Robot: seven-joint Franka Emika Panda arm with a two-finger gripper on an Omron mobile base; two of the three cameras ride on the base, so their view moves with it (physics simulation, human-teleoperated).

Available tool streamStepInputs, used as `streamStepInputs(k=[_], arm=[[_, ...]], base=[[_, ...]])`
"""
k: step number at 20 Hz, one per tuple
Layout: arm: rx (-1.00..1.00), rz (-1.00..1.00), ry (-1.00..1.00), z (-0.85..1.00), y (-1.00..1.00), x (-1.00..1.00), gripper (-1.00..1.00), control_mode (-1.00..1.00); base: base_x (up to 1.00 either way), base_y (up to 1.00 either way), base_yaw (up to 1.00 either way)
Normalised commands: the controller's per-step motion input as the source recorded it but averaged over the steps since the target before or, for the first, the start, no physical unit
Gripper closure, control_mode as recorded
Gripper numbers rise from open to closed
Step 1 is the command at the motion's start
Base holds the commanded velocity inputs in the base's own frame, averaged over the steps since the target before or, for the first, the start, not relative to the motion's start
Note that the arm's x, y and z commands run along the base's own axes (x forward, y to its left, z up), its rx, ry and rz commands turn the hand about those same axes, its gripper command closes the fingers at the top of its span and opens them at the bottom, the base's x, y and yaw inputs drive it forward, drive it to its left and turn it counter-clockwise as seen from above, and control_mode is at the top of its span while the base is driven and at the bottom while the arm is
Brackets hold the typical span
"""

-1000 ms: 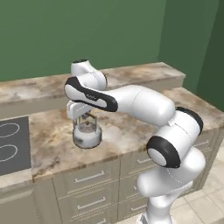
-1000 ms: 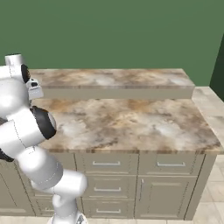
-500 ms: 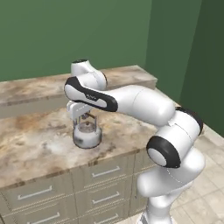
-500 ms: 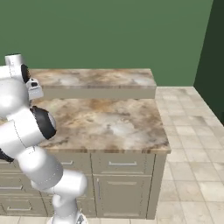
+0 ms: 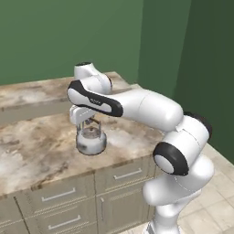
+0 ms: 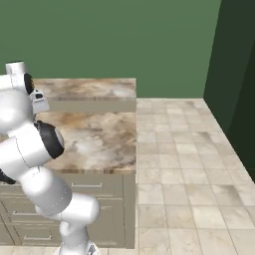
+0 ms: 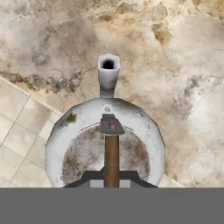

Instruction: The kettle is done boiling. Turn off the stove, then wait for 300 timesteps before moving the kettle to the dining table.

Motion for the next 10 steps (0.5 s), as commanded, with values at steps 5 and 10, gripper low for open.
streamStepInputs(k=[5, 10], arm=[[0.00, 0.00, 0.00, 0.00, 0.00, 0.00, 1.00, 1.00], [0.00, 0.00, 0.00, 0.00, 0.00, 0.00, 1.00, 1.00]], base=[[0.00, -0.91, 0.00], [0.00, -0.92, 0.00]])
